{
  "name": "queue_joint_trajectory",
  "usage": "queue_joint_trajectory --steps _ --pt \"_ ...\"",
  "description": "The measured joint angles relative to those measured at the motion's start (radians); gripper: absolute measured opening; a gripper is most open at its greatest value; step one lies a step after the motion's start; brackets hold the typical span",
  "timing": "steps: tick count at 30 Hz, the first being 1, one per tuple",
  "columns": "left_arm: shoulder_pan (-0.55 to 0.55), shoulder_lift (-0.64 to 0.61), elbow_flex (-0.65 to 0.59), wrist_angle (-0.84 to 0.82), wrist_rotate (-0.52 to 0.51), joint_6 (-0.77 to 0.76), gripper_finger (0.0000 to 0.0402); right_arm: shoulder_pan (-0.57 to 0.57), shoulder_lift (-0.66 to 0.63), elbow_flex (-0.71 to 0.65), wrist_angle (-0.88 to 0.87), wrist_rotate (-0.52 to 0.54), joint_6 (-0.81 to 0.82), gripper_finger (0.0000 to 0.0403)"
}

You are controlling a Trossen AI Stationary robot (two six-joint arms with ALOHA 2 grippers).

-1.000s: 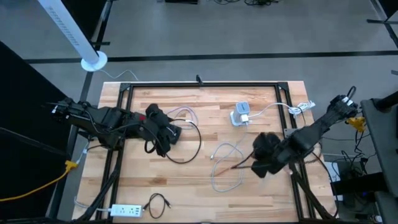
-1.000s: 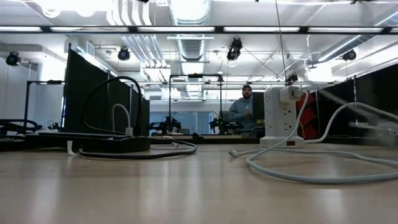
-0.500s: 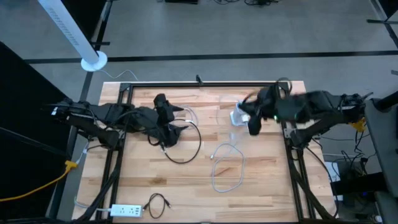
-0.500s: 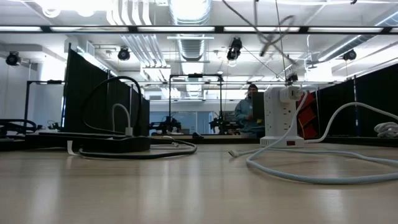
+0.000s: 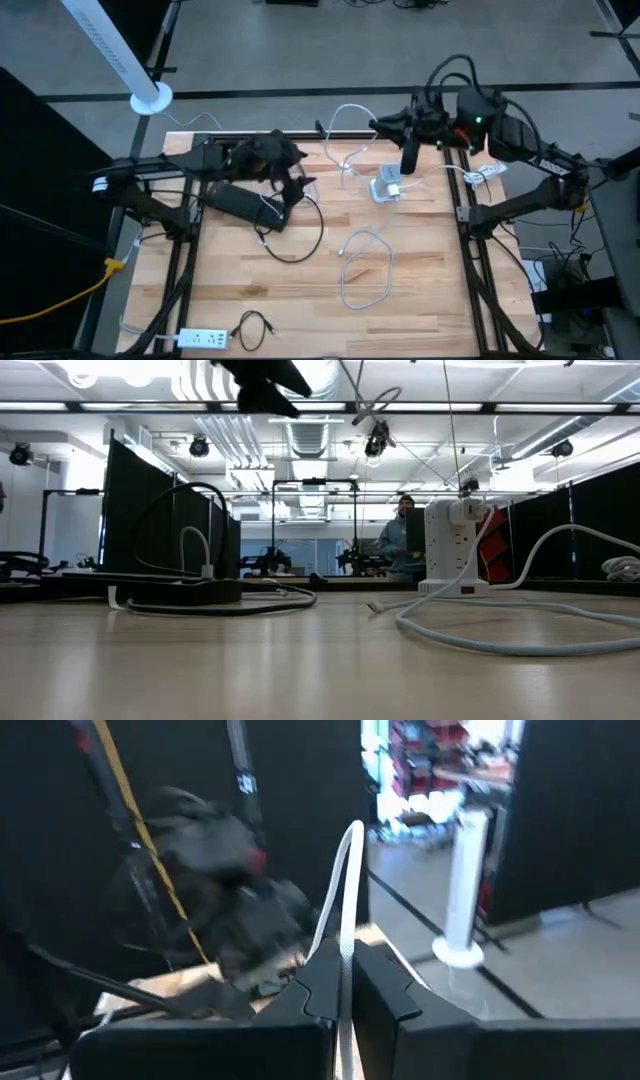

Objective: Insert USB
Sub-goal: Insert the bottom white charger cable into the top white outlet extension

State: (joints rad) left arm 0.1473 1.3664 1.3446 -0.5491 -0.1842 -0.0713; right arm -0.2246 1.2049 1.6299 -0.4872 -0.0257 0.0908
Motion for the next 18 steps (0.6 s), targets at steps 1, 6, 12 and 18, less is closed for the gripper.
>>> queue_joint_trajectory --steps 1,6,12,18 --pt "0.026 0.009 -0.009 0.029 0.051 0.0 0.0311 -0.017 0.0 0.0 0.012 -0.032 -0.009 0.0002" --pt "0.111 0.05 -0.084 0.219 0.216 0.005 0.0311 -0.067 -0.001 0.003 0.049 -0.156 -0.057 0.0002" --pt "0.072 0.107 -0.117 0.389 0.193 0.249 0.031 -0.089 0.01 0.065 0.059 -0.108 -0.012 0.0002" --pt "0.058 0.172 -0.099 0.475 0.02 0.4 0.031 -0.111 0.049 0.101 0.055 0.015 0.104 0.0002"
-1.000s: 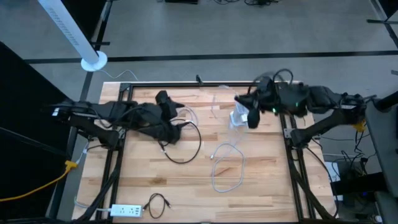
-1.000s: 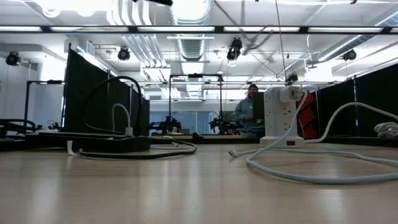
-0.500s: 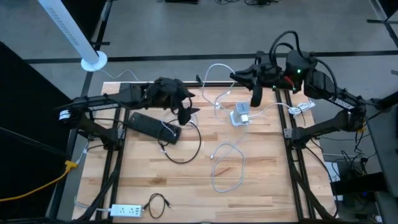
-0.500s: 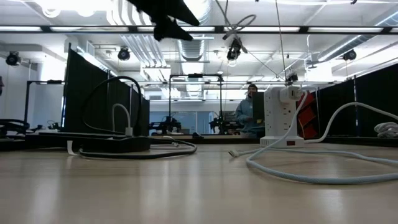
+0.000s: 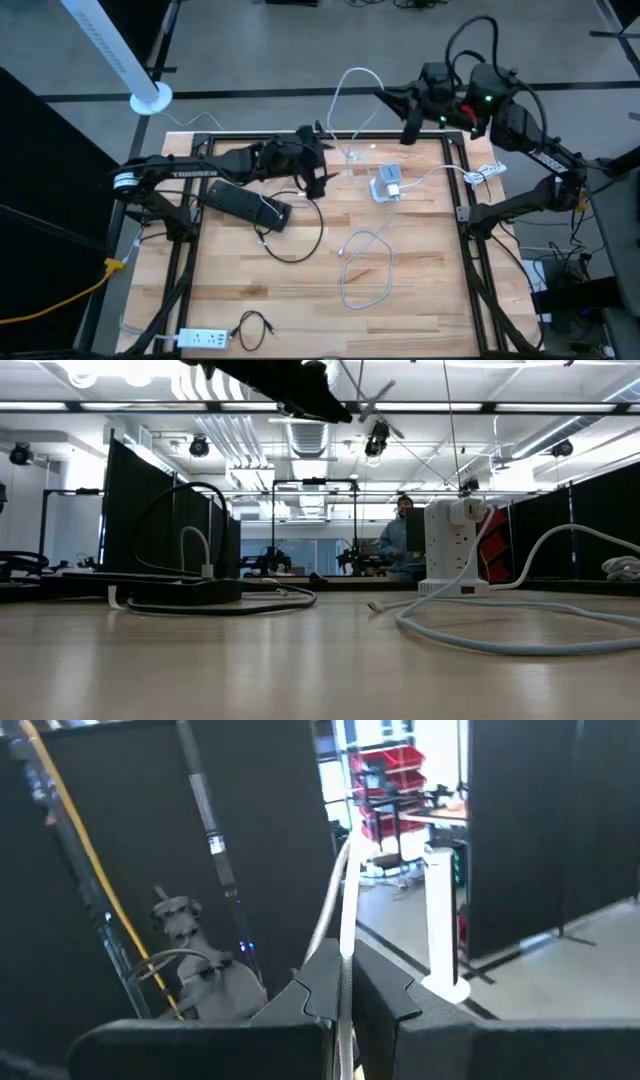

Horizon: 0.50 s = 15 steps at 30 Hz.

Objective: Insert USB
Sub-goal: Insert the bottom white charger cable into the top white outlet extension

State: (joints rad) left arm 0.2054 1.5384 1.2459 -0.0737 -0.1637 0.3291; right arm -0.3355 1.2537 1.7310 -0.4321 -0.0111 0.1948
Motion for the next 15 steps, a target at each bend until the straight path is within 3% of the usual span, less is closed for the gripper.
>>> queue_joint_trajectory --steps 3,15 --pt "-0.001 0.01 0.003 0.079 -0.059 0.047 0.031 0.0 0.02 0.002 0.003 0.038 0.048 0.0002" --pt "0.008 0.053 -0.005 0.142 -0.01 0.21 0.031 0.001 0.066 0.002 0.073 0.071 0.173 0.0002"
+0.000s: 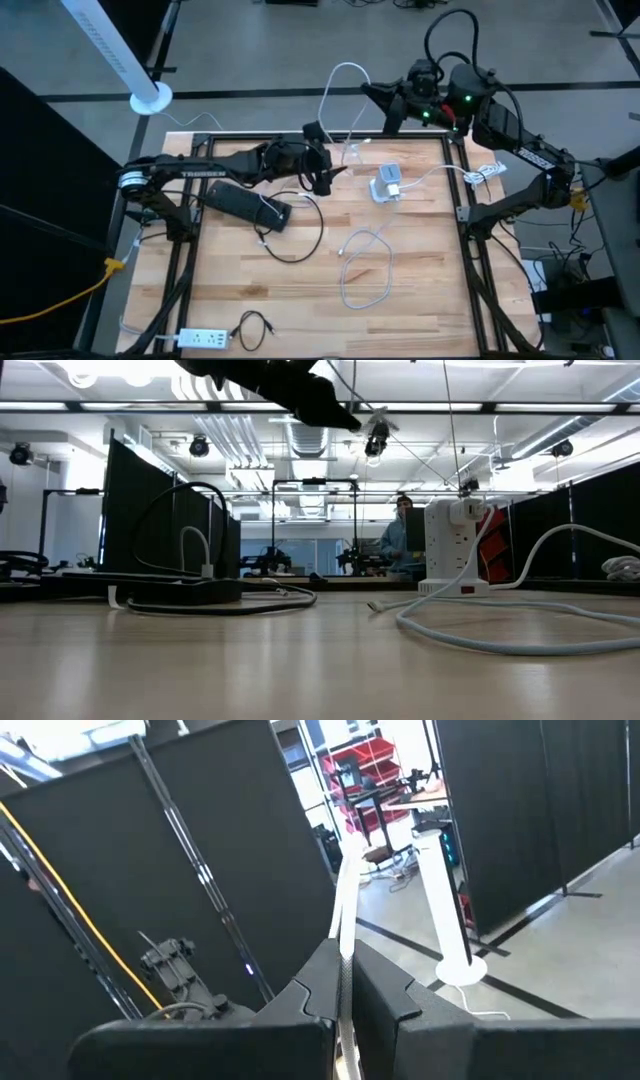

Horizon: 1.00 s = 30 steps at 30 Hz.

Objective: Insert USB
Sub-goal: Insert the bottom white charger cable into the top white outlet extension

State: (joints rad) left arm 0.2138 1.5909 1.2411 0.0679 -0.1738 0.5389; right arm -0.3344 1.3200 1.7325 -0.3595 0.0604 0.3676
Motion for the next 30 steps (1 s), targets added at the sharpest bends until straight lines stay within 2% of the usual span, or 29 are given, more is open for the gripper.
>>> queue_joint_trajectory --steps 11,17,20,30 --pt "0.004 0.0 0.002 0.014 0.0 0.01 0.031 0.003 -0.005 0.0 0.002 -0.017 0.005 0.0002" --pt "0.004 0.021 0.001 -0.06 -0.031 0.014 0.031 0.003 -0.025 0.0 0.021 -0.023 -0.014 0.0002" --pt "0.007 0.026 0.0 -0.104 -0.053 0.014 0.031 0.003 -0.031 0.006 0.048 -0.062 -0.024 0.0002" --pt "0.023 0.024 0.0 -0.098 -0.055 -0.045 0.031 0.003 -0.036 0.07 0.052 -0.111 -0.069 0.0002"
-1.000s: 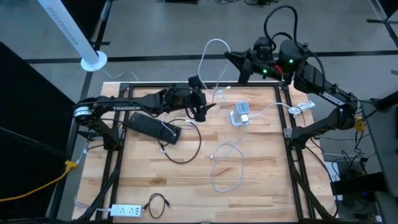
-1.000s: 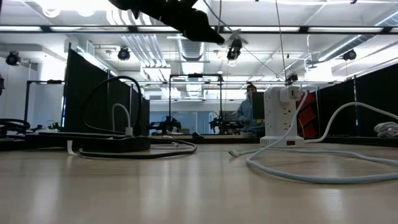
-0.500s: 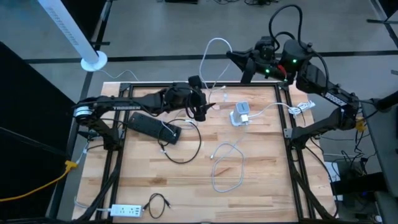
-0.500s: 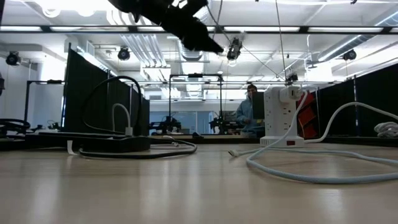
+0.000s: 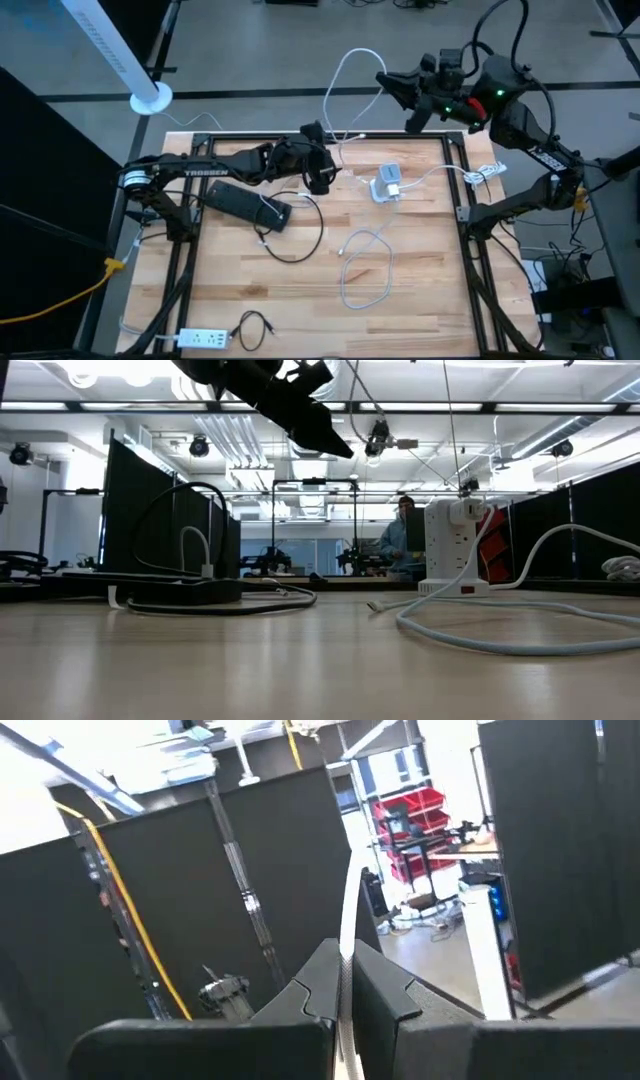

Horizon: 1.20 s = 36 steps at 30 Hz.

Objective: Insert USB
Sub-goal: Insert the bottom white charger cable into the top white outlet extension

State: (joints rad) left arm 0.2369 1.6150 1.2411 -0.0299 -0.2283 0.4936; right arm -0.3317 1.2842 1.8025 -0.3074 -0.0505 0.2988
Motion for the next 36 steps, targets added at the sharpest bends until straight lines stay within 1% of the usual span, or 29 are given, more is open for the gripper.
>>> queue_joint_trajectory --steps 4,6,7,11,12,13,16,20,22,26,36 --pt "0.002 0.0 0.0 0.004 0.001 -0.028 0.031 0.0 -0.001 0.011 0.0 -0.007 -0.01 0.0002" --pt "0.001 -0.001 0.0 0.012 0.024 -0.066 0.031 0.0 -0.001 0.011 -0.001 -0.006 -0.012 0.0002" --pt "0.001 -0.004 0.0 0.013 0.065 -0.099 0.031 0.0 -0.001 0.011 -0.001 -0.006 -0.012 0.0002" --pt "0.004 -0.007 0.002 0.063 0.339 -0.304 0.031 -0.001 -0.001 0.01 0.032 -0.006 -0.015 0.0002" --pt "0.003 -0.006 0.0 0.081 0.384 -0.34 0.031 -0.001 -0.001 0.01 0.05 -0.006 -0.015 0.0002" --pt "0.003 -0.002 -0.002 0.092 0.406 -0.361 0.031 -0.001 -0.003 0.01 0.065 -0.011 -0.021 0.0002" --pt "0.002 0.002 -0.016 0.08 0.425 -0.38 0.031 -0.001 -0.008 0.011 0.107 -0.03 -0.029 0.0002" --pt "0.006 0.002 -0.027 0.082 0.432 -0.386 0.031 0.0 -0.013 0.034 0.111 -0.032 -0.043 0.0002" --pt "0.005 0.002 -0.027 0.087 0.453 -0.403 0.031 -0.001 -0.013 0.041 0.112 -0.032 -0.056 0.0002" --pt "0.005 -0.002 -0.027 0.11 0.464 -0.436 0.031 0.0 -0.008 0.042 0.112 -0.029 -0.067 0.0002" --pt "0.01 -0.009 -0.015 0.155 0.467 -0.467 0.031 0.0 0.001 0.041 0.11 -0.004 -0.048 0.0002"
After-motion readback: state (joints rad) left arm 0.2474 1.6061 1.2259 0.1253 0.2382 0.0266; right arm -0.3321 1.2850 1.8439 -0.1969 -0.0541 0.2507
